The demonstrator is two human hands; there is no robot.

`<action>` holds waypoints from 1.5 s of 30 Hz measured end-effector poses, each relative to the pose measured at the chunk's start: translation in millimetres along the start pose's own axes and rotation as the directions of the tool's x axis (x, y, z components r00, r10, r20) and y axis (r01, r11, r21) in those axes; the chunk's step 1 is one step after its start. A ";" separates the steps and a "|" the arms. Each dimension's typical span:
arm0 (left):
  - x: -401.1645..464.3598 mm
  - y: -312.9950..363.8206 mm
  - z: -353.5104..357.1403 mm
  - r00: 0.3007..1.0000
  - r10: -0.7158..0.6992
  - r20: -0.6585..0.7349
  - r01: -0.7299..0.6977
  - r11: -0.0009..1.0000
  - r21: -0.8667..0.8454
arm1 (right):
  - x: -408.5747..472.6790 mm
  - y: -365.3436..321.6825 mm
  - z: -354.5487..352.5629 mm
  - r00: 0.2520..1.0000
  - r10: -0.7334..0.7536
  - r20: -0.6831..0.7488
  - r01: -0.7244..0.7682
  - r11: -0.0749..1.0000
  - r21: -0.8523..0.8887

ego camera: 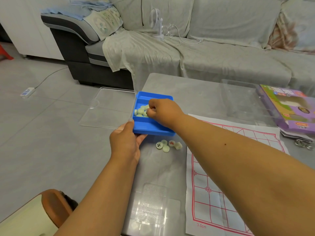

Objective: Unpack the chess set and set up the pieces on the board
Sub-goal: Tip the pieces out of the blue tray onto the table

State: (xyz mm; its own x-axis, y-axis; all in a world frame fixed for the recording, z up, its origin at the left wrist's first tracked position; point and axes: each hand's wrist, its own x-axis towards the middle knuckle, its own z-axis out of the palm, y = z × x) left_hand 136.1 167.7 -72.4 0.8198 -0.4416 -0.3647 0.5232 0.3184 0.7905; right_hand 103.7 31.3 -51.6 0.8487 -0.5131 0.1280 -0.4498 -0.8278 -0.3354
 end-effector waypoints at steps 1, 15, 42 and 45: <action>0.0 -0.2 0.3 1.000 0.001 -0.001 -0.001 1.000 0.004 | -0.4 -0.1 -0.8 1.000 0.002 -0.003 -0.002 1.000 0.005; 5.2 -3.8 1.9 1.000 0.021 -0.015 -0.020 0.999 0.038 | 5.5 4.1 2.4 0.998 0.028 -0.061 -0.028 1.000 0.001; 32.5 -10.8 -10.6 0.968 0.154 -0.196 -0.180 0.976 -0.124 | -34.7 21.8 32.8 0.959 0.281 0.037 -0.283 0.957 0.058; 32.2 -10.8 -10.1 0.968 0.159 -0.192 -0.185 0.974 -0.127 | -33.0 24.1 33.3 0.973 0.228 0.022 -0.229 0.971 0.074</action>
State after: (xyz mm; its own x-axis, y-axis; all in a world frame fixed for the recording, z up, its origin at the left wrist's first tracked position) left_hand 159.2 158.5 -97.7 0.9219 -0.2159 -0.3218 0.3875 0.4987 0.7754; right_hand 74.1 35.9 -95.0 0.7296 -0.6833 0.0281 -0.6105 -0.6693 -0.4235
